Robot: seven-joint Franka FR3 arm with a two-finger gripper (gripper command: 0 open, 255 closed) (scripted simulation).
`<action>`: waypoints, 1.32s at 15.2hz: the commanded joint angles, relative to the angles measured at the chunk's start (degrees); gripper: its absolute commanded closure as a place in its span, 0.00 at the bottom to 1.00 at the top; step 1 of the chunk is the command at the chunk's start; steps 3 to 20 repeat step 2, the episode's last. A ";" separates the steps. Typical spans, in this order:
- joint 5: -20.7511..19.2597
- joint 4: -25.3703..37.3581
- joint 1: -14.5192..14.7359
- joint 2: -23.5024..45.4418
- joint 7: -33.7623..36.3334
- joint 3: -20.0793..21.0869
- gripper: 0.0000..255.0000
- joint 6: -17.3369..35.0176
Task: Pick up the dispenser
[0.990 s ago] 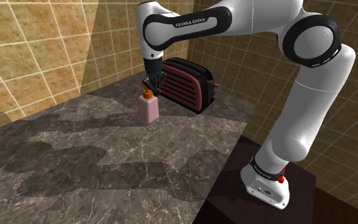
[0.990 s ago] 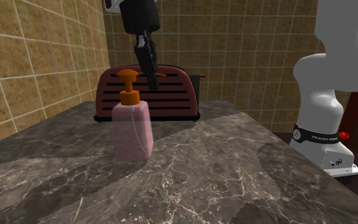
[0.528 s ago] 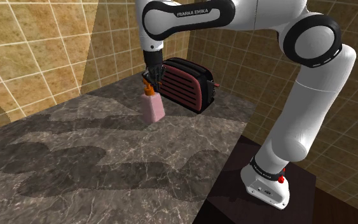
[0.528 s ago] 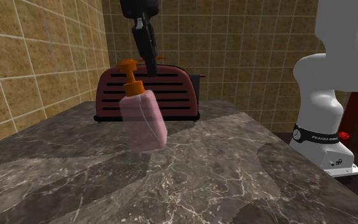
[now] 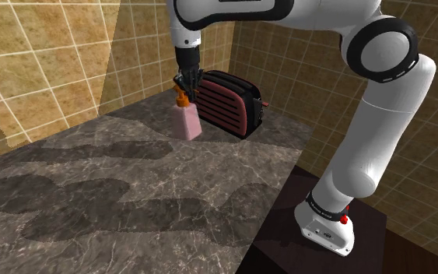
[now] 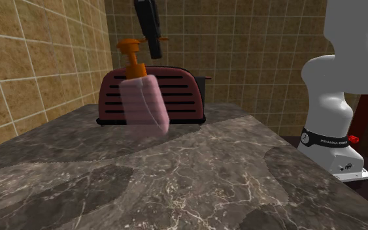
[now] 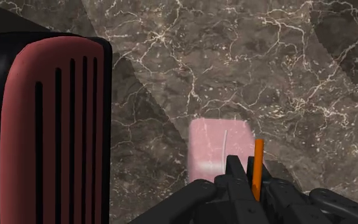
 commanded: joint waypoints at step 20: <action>-0.01 0.98 0.06 0.09 0.08 0.04 1.00 -0.91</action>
